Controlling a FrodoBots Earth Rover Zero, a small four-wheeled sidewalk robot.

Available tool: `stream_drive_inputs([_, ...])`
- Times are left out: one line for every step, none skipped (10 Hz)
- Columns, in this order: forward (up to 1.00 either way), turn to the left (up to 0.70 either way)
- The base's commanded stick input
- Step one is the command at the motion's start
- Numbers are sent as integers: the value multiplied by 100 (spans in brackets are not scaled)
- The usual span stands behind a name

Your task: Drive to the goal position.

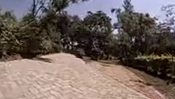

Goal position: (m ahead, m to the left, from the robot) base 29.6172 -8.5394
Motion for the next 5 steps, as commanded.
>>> stream_drive_inputs([70, 0])
stream_drive_inputs([70, 0])
stream_drive_inputs([70, 0])
stream_drive_inputs([70, 0])
stream_drive_inputs([70, 0])
